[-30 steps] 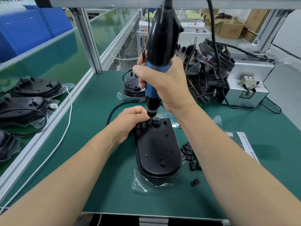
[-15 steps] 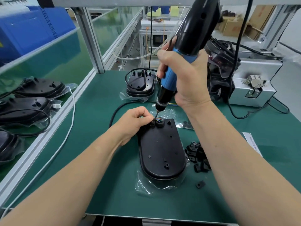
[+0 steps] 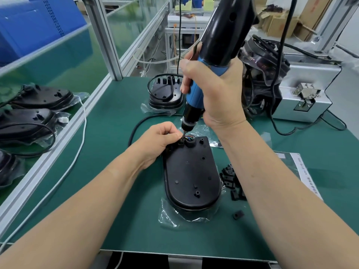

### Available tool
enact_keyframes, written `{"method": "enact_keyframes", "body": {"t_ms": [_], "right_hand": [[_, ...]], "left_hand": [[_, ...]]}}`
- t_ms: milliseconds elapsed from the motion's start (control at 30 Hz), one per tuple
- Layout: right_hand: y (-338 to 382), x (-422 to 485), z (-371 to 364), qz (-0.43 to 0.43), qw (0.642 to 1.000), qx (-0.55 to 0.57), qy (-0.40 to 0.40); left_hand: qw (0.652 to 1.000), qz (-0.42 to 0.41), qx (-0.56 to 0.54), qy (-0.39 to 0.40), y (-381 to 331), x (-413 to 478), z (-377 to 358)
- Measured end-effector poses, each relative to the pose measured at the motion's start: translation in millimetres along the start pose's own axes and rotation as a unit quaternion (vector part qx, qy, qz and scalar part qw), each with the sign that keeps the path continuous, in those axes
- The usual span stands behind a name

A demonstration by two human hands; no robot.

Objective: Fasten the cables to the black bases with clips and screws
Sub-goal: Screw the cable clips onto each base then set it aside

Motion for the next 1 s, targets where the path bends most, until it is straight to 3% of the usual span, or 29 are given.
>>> {"method": "enact_keyframes", "body": {"t_ms": [1000], "right_hand": [[-1.2, -5.6, 5.5, 0.007, 1.0, -0.014, -0.017]], "left_hand": [[1.0, 0.017, -0.012, 0.003, 1.2, -1.7, -0.4]]}}
Point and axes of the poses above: each hand's wrist, its own x-axis towards the middle knuckle, its own z-axis out of the back of the hand, y = z × x, the point moved 7 cm from there along x, towards the middle knuckle, and after that the axes turned 13 degrees about y, right-handed, at the moved point
